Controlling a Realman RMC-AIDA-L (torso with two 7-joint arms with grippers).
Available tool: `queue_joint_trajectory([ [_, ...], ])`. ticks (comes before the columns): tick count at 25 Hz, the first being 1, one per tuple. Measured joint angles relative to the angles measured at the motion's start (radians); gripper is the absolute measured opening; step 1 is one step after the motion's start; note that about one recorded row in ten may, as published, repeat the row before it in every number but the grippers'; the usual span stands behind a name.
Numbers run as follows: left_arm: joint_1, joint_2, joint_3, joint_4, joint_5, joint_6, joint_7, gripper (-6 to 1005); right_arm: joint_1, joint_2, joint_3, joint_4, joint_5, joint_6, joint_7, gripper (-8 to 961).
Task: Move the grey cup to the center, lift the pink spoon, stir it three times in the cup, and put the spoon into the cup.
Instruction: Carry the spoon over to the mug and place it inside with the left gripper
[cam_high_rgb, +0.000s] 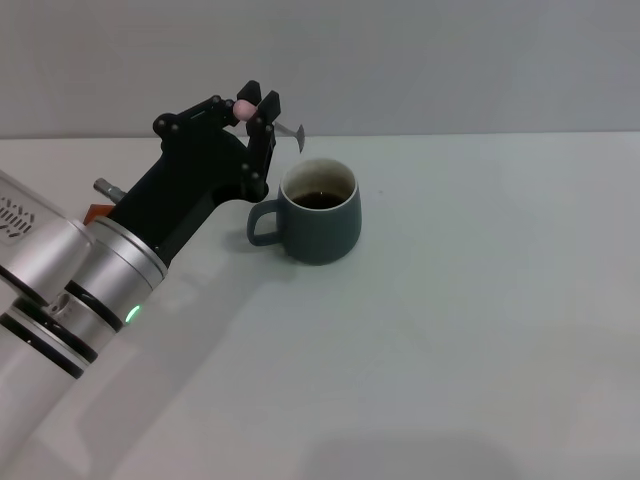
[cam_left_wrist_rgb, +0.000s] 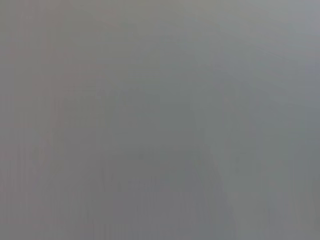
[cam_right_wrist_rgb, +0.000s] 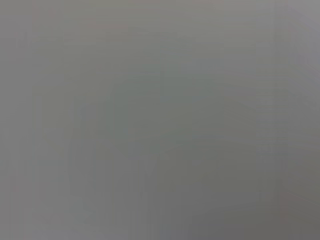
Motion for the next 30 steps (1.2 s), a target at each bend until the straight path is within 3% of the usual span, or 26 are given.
queue_joint_trajectory([
  [11,-0.004,0.001,-0.001,0.008,0.000,0.000,0.000,188,-0.003,0.000,0.001,-0.001,0.000,0.004,0.000,-1],
  [17,-0.014,-0.017,-0.009,0.044,0.000,-0.002,0.000,191,0.000,0.000,0.001,-0.001,0.000,0.017,0.013,-1],
  [30,-0.073,-0.024,0.001,0.070,0.000,-0.078,0.012,199,0.003,0.002,0.000,0.000,0.000,0.018,0.016,-2],
])
